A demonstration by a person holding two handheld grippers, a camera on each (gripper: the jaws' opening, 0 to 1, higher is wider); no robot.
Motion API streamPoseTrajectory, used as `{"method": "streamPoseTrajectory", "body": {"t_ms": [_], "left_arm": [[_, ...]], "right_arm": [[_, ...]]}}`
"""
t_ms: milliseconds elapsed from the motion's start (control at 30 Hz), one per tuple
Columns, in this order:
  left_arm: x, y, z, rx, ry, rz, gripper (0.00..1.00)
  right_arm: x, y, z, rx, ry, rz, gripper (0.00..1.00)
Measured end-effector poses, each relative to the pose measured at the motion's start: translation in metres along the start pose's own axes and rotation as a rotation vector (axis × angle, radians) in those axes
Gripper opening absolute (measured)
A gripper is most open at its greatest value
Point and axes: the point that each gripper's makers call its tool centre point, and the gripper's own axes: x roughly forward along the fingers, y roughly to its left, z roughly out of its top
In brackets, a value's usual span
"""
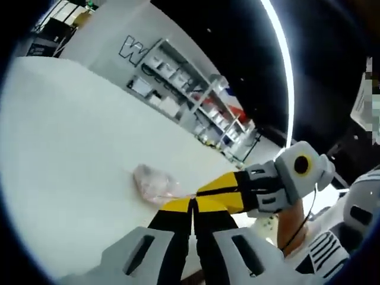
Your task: Open the resealable bag by pulling the two sides of the seal apart until the entire bag opening is separated and visibly accessible.
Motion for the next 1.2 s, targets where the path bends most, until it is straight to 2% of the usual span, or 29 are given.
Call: {"method": "streamPoseTrajectory", "body": {"t_ms": [633, 667, 800, 833, 867, 967, 1033, 1067, 1200], "left_arm": [[0.002, 0.001, -0.011, 0.003, 0.058, 0.008, 0.01], [0.002, 0.001, -0.016, 0.005, 0.074, 0.009, 0.01], [0.003, 0.001, -0.022, -0.024, 0.079, -0.010, 0.01], [0.003, -0.001, -0.020, -0.029, 0.068, -0.019, 0.01], [0.004, -0.003, -0.011, -0.038, 0.009, -0.033, 0.01], [0.000, -0.003, 0.003, -0.153, -0.057, -0.079, 0.02], [-0.001, -0.005, 0.007, -0.227, -0.077, -0.105, 0.12], [-0.001, -0.006, 0.008, -0.259, -0.079, -0.120, 0.14], [0.001, -0.003, 0.008, -0.295, -0.086, -0.120, 0.14]], "right_arm": [[-0.001, -0.004, 0.005, -0.039, -0.018, -0.075, 0.00], [-0.003, -0.012, 0.010, -0.057, -0.036, -0.121, 0.00], [-0.008, -0.020, 0.010, -0.029, -0.029, -0.117, 0.00], [-0.009, -0.021, 0.010, -0.024, -0.031, -0.121, 0.00], [-0.010, -0.020, 0.011, -0.021, -0.034, -0.121, 0.00], [-0.009, -0.018, 0.009, -0.023, -0.034, -0.119, 0.00], [-0.008, -0.016, 0.007, -0.022, -0.030, -0.117, 0.00], [-0.008, -0.016, 0.007, -0.024, -0.030, -0.118, 0.00], [-0.009, -0.016, 0.010, -0.033, -0.036, -0.125, 0.00]]}}
